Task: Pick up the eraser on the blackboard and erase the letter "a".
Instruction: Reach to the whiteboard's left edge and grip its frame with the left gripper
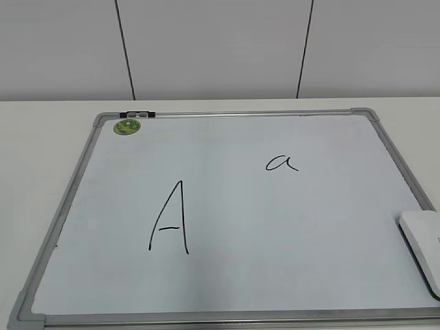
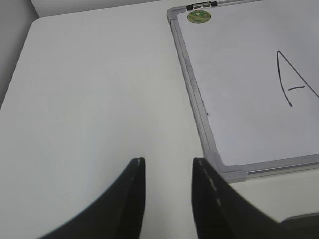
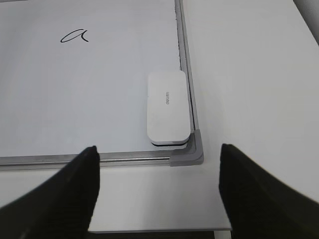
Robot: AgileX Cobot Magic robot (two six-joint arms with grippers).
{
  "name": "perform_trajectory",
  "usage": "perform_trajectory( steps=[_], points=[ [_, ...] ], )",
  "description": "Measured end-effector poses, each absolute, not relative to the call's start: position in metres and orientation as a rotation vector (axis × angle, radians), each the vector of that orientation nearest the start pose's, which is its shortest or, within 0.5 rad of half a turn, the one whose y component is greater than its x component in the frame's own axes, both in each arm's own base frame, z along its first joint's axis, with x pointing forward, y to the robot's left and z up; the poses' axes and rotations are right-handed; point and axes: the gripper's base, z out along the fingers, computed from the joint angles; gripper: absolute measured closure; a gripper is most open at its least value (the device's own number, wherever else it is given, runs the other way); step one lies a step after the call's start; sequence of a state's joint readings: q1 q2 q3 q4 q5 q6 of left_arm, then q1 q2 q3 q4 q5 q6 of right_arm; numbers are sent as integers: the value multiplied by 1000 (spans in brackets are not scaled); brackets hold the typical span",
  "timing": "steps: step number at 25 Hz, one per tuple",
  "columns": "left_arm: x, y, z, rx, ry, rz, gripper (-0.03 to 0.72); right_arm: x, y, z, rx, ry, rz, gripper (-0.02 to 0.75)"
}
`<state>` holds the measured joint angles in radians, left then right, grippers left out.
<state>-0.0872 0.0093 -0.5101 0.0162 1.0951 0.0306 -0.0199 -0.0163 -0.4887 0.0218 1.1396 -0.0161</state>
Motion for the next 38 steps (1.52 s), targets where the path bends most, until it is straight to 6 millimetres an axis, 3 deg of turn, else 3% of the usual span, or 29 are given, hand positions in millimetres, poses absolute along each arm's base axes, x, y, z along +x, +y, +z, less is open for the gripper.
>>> perform_trajectory(
  steps=[20, 29, 38],
  points=[
    [0, 1, 283, 121, 2088, -21, 456, -10, 2, 268, 2, 2118, 5, 183],
    [69, -9, 290, 136, 2267, -72, 456, -10, 2, 268, 2, 2118, 5, 183],
    [138, -25, 285, 110, 2494, -194, 455, -10, 2, 268, 2, 2118, 5, 183]
  ],
)
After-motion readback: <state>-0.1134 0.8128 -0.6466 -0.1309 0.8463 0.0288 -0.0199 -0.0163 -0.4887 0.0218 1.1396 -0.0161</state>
